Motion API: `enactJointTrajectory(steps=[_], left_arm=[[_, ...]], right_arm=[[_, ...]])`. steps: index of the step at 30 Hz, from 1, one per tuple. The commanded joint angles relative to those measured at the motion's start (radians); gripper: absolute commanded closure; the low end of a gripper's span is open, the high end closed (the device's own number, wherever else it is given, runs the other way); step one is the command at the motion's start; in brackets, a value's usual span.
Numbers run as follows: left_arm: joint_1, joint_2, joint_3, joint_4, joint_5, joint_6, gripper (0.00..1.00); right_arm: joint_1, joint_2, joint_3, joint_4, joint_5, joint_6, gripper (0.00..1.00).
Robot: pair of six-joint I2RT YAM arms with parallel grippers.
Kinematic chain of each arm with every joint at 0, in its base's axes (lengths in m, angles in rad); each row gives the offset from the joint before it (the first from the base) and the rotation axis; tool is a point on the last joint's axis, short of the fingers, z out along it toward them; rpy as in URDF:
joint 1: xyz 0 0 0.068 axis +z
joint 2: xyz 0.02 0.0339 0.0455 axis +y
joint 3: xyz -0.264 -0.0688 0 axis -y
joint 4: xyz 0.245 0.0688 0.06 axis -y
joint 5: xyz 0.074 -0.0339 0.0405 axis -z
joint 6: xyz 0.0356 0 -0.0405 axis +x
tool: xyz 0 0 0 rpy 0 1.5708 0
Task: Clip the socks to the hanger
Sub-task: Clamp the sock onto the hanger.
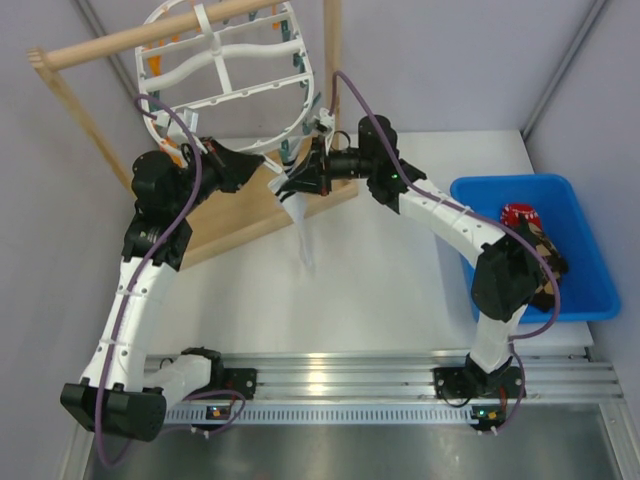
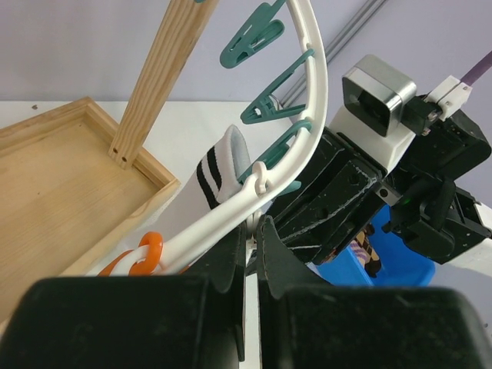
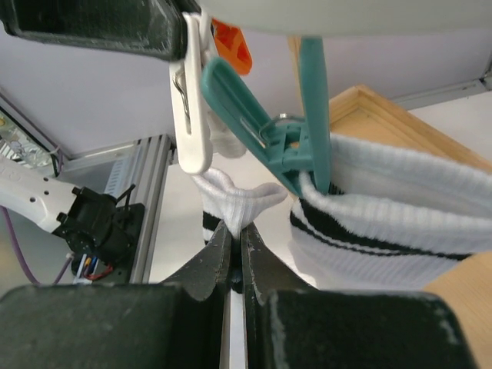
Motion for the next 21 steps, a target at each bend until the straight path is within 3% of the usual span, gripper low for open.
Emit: enactJointTrajectory(steps=[1, 21], left_arm=[[-0.005, 0.001, -0.019, 0.014, 0.053, 0.006, 1.00], [-0.005, 0.001, -0.021, 0.014, 0.067, 0.004, 1.00]], right_arm=[[0.018, -0.004, 0.069, 0.072, -0.006, 0.005, 1.00], [0.018, 0.005, 0.137, 0.079, -0.001, 0.020, 1.00]])
